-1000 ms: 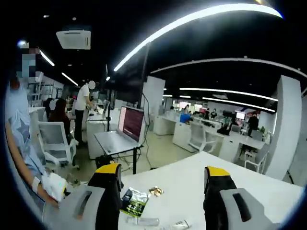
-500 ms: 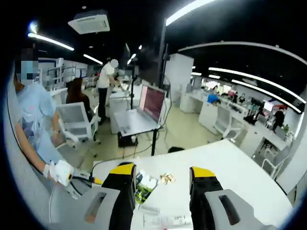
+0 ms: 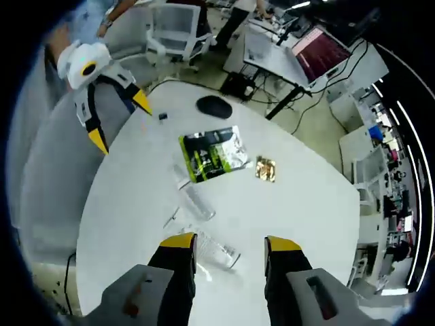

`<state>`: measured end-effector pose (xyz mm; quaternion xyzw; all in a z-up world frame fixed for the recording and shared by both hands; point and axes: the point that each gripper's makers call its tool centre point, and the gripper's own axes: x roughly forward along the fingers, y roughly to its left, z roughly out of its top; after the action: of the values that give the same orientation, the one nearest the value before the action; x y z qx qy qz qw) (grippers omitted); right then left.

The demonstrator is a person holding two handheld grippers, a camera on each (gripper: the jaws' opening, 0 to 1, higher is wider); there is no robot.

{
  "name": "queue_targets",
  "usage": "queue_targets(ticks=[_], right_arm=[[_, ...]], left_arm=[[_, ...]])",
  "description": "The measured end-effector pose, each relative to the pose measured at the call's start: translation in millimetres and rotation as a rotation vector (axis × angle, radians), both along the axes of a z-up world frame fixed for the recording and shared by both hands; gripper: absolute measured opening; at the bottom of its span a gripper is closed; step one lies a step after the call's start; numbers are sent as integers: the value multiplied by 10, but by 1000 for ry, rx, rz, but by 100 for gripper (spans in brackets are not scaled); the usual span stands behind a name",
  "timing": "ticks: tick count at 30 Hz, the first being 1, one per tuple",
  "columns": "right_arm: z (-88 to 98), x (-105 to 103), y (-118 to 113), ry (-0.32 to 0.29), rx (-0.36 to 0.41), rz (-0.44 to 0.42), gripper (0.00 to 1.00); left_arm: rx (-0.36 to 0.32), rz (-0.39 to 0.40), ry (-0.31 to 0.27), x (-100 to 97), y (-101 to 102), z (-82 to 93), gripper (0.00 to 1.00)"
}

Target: Arrange the skincare products in the storage area until every visible bottle or jar stands upright without overlapping.

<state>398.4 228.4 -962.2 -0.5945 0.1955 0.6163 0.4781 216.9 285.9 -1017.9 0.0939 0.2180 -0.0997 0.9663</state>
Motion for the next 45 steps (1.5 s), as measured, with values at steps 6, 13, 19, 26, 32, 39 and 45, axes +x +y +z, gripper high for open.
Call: queue_targets(ticks=[6,13,19,26,32,39,45], right_arm=[[-355,153,20,20,-90,69,33],[-735,227,-55,43,-224,135,37],[-999,274,-90,72,-304,158,42],[-1168,293,-145,67,-375,267,42],[-1298,352,-235,43,-448,347,42],[-1412,411,-284,6,-494,400,40],[-1513,408,-311,16,-503,401,37]], left_arm=[[4,0,8,-5,4,-17,57],[12,11,23,-13,42,-55,55],[19,4,39,-35,52,-96,53],[14,-6,59,-51,62,-150,51],[11,-5,67,-66,78,-162,48],[6,-4,67,-67,76,-162,47],[16,-7,75,-75,77,-179,46]])
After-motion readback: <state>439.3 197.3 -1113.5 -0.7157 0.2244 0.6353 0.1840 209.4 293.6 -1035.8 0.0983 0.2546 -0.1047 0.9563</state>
